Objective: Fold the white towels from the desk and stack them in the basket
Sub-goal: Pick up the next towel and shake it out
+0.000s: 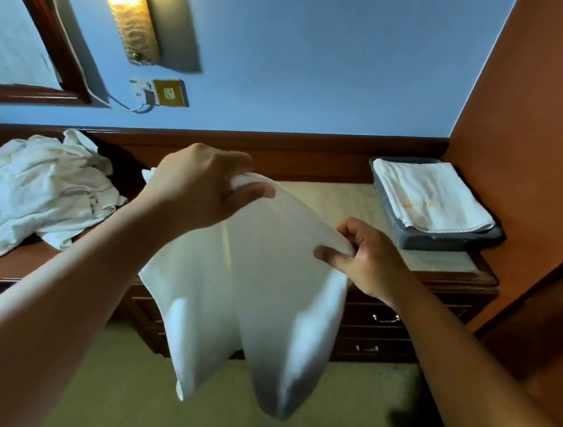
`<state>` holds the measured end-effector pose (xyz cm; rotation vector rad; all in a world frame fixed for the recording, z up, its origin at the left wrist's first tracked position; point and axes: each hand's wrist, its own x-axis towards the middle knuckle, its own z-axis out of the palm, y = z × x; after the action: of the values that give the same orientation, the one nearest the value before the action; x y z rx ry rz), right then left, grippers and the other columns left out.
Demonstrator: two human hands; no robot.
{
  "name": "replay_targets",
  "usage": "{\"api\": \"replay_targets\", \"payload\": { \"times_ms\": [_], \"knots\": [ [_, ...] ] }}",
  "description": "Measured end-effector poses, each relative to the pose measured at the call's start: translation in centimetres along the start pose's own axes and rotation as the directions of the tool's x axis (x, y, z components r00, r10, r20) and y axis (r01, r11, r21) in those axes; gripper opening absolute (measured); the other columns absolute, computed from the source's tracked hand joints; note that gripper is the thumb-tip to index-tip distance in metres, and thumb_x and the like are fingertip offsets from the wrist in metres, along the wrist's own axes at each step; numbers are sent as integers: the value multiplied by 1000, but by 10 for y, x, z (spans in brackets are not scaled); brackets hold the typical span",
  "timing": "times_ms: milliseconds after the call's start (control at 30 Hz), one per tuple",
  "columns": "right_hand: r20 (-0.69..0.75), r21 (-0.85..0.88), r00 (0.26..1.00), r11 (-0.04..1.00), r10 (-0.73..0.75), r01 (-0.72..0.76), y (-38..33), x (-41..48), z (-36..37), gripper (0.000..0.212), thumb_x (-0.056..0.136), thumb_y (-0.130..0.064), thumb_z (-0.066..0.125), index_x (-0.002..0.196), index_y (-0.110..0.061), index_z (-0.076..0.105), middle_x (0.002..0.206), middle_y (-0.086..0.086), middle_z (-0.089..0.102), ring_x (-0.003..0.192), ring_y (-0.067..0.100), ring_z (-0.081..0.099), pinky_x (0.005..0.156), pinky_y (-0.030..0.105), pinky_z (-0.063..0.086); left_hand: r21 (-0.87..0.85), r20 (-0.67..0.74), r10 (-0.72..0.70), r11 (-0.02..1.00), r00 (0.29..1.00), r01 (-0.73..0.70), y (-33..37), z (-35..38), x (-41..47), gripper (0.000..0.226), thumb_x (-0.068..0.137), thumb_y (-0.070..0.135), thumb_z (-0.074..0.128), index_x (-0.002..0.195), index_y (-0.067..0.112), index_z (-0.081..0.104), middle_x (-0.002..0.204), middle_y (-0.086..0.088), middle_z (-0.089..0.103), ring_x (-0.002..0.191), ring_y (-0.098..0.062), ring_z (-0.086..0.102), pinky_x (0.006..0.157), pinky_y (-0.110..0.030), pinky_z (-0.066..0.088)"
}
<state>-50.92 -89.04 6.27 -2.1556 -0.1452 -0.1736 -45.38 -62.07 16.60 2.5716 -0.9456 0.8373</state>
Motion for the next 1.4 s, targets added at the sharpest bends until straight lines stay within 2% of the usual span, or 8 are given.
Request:
{"api": "replay_targets", "payload": {
  "times_ms": [267,433,567,767,900,1133,1267,1400],
  "knots": [
    [-13,-72,1000,997,26,-27,71,-7,23,32,82,-40,79,99,-31,53,77,-9,66,69,2,64,59,20,51,156,35,-122,981,992,115,-79,4,-35,70,80,87,43,83,22,67,61,0,60,59,-31,61,54,-41,55],
    [34,-229,997,971,76,-66,109,-7,19,28,83,-47,75,93,-32,54,75,-8,64,66,10,64,59,33,52,378,9,-40,925,999,33,-116,-9,-50,61,85,70,59,67,12,58,52,5,33,48,-26,43,43,-26,31],
    [90,-401,994,916,56,-15,118,3,10,41,80,-61,67,90,-21,64,75,-4,64,67,20,61,58,32,46,463,163,-58,886,985,-25,-163,-1,-78,70,90,79,38,80,15,62,80,-11,65,80,-37,65,69,-45,53],
    [-8,-548,989,827,146,-126,141,20,-4,32,83,-58,70,85,-26,69,75,0,67,71,25,61,61,33,49,400,226,-144,915,963,43,-189,13,-134,67,85,80,43,75,14,53,64,-14,59,57,-39,62,47,-47,51],
    [-3,-613,977,772,213,-170,152,39,-16,15,85,-40,76,87,-26,72,81,7,69,77,33,65,64,36,51,475,214,-267,869,940,139,-200,25,-170,73,79,84,38,76,14,58,61,-11,61,55,-38,64,45,-44,50],
    [50,-672,965,723,258,-159,151,128,-2,30,82,-54,75,81,-24,70,72,4,65,73,33,62,64,35,51,514,288,-376,836,881,189,-247,55,-168,56,80,66,66,84,11,58,61,-13,59,48,-36,61,42,-42,51],
    [94,-701,952,698,292,-145,161,205,-1,32,84,-52,74,68,-27,62,64,-2,60,66,29,59,62,35,51,476,260,-373,852,890,218,-303,102,-131,60,89,69,49,85,11,64,67,-12,63,52,-38,63,45,-39,44],
    [115,-735,947,667,300,-122,165,298,-4,29,88,-52,70,76,-25,62,69,0,60,64,21,55,57,34,47,445,308,-357,873,882,198,-375,148,-61,48,88,60,58,80,12,58,68,-15,62,55,-41,62,46,-43,49]
  ]
}}
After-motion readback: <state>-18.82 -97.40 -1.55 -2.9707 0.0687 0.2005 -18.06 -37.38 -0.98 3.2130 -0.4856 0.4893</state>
